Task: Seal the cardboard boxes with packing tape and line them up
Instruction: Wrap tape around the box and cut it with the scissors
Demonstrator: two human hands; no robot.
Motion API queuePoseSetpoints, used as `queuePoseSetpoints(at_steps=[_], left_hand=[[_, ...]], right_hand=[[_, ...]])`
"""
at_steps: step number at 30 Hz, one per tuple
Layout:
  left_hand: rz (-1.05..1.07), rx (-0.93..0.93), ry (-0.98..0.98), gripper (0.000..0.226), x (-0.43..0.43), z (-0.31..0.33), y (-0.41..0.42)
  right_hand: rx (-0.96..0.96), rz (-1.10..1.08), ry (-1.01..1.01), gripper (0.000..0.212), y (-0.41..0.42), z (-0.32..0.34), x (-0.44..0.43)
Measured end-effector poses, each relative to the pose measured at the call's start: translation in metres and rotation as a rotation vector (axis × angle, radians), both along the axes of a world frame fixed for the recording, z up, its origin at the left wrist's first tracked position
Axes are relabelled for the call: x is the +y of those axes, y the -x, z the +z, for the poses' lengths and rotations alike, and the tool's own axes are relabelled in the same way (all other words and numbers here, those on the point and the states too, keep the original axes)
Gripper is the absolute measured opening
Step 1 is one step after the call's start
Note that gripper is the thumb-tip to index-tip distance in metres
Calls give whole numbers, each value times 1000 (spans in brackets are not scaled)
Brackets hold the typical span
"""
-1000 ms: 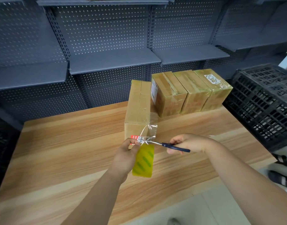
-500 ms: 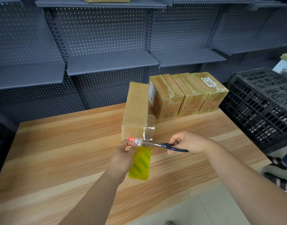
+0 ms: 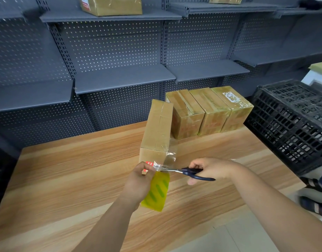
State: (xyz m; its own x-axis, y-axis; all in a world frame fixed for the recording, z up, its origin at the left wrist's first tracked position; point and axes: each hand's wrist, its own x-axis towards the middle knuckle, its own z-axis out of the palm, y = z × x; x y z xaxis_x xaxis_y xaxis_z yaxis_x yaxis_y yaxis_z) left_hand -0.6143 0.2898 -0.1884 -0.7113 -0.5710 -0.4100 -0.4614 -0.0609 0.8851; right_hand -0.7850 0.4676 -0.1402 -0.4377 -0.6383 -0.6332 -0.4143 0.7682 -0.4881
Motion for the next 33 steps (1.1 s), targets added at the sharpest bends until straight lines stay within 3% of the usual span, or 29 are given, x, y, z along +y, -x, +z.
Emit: queuePoseSetpoints(at_steps=[6,16,21,24,27,33], left_hand=[[-28,7,18,16,-4,6,0],[-58,-35,87,16,-6,9,-4],[-34,-26,40,16,-10,9,-8],[-37,-20,42,17,-24,12,-16],[-60,-11,-3,16,-31,10,-20],[-107,-33,9,16,-27,5,-17]], right_hand=[[13,25,3,55,0,3,-1],[-6,42,-22,43,1,7,2],[40,70,-119,51,8,4,12],[-3,39,-187,30,14,9,30],[-49,75,-243,25,7,4,33],[-89,19,-103,19,-5,-7,29]])
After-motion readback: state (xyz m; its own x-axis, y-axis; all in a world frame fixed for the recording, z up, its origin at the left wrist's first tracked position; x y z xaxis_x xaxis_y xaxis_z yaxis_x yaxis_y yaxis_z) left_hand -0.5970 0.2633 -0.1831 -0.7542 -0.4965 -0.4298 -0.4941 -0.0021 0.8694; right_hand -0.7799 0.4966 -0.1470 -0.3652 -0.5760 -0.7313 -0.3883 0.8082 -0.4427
